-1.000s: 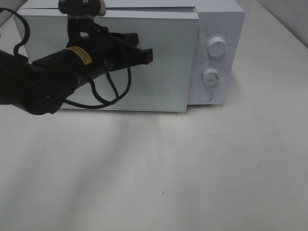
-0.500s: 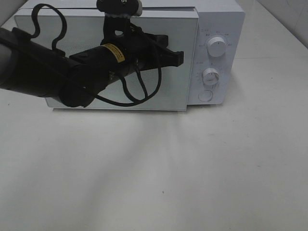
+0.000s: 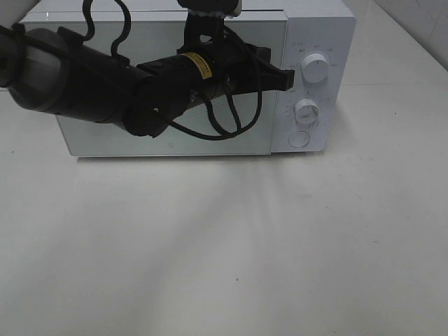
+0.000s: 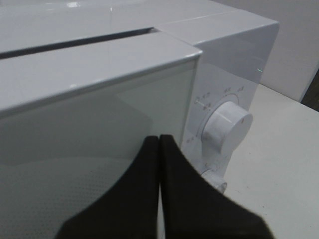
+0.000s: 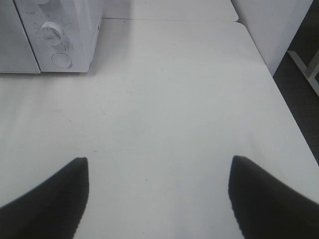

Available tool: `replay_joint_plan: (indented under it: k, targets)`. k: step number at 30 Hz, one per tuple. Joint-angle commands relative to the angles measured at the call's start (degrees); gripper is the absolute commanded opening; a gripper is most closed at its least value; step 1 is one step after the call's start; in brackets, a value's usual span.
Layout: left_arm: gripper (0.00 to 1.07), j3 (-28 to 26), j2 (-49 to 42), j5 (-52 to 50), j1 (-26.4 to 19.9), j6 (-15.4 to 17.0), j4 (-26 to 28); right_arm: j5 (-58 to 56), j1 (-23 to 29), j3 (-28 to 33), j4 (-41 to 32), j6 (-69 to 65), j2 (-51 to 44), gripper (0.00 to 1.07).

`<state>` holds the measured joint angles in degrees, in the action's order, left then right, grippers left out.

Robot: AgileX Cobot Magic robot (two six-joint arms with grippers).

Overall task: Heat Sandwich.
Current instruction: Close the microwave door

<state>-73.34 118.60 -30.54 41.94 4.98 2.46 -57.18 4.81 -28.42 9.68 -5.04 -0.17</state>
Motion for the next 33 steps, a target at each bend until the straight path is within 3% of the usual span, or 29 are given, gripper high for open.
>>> replay_joint_plan:
  k: [1, 4, 25, 33]
  targets:
    - [0.0, -1.9, 0.3, -1.6, -1.6, -0.3, 4.1, 0.3, -0.4, 0.1, 0.2, 0.4, -1.7, 0.75]
    - [0.0, -2.6, 0.6, -1.3, -1.6, -2.1, 4.4, 0.3, -0.4, 0.1, 0.2, 0.4, -1.7, 0.75]
    - [0.0, -2.5, 0.6, -0.1, -1.6, -1.7, 4.1, 0.3, -0.4, 0.1, 0.2, 0.4, -1.7, 0.75]
    - [0.0, 3.0, -3.2, -0.2, -0.1, -1.6, 3.4, 0.3, -0.4, 0.1, 0.2, 0.4, -1.7, 0.75]
